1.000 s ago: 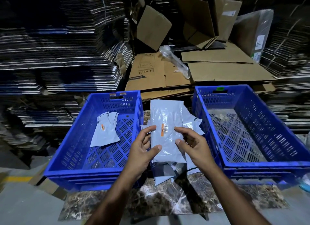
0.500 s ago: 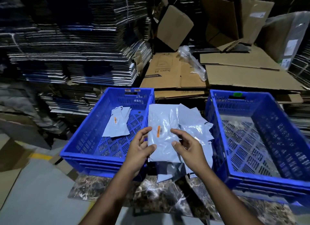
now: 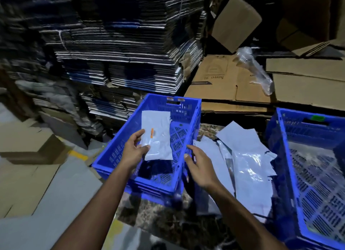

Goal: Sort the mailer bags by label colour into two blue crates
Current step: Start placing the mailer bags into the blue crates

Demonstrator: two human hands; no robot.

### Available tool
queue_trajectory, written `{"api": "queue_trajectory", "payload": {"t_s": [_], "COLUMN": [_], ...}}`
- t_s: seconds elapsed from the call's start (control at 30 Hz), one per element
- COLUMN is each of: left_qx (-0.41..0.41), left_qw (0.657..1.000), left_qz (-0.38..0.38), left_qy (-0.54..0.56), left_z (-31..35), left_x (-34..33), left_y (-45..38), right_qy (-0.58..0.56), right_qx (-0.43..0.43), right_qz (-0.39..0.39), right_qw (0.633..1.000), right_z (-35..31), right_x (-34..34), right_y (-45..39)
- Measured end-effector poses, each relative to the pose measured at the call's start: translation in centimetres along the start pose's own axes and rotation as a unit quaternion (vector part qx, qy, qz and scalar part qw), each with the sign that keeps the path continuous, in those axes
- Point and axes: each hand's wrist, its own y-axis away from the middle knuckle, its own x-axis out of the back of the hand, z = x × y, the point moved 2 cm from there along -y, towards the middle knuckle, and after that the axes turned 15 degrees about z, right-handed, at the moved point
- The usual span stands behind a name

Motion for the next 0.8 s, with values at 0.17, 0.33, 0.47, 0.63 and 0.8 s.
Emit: {"api": "queue_trajectory", "payload": {"t_s": [0.17, 0.33, 0.47, 0.63, 0.8], "left_qx": [0.038, 0.071, 0.059, 0.047, -0.052], "left_qw": [0.999, 0.993, 0.987, 0.972, 0.963], "left_qz": [-0.018, -0.05, -0.071, -0.064, -0.061], "left_qy": [-0.029, -0.082, -0.13, -0.221, -0.255], "left_z": [-1.9, -4.0, -4.9, -6.8, -6.7], "left_x": [-2.2, -4.9, -6.6, -7.2, -8.4], "left_y": [-7.0, -13.7, -18.4, -20.7, -19.1], "right_qy": [0.118, 0.199, 0.253, 0.292, 0.275], "right_qx": [-0.017, -0.025, -0.02, -0.031, -0.039], "right_qz": [0.014, 0.074, 0.096, 0.079, 0.07], "right_qw": [0.993, 0.977, 0.962, 0.953, 0.958], "right_z": [-0.8, -0.3, 0.9, 1.0, 0.3], "right_x": [-5.7, -9.7, -10.3, -10.5, -10.1], "right_y": [-4.1, -5.3, -5.3, -5.4, -5.4]}}
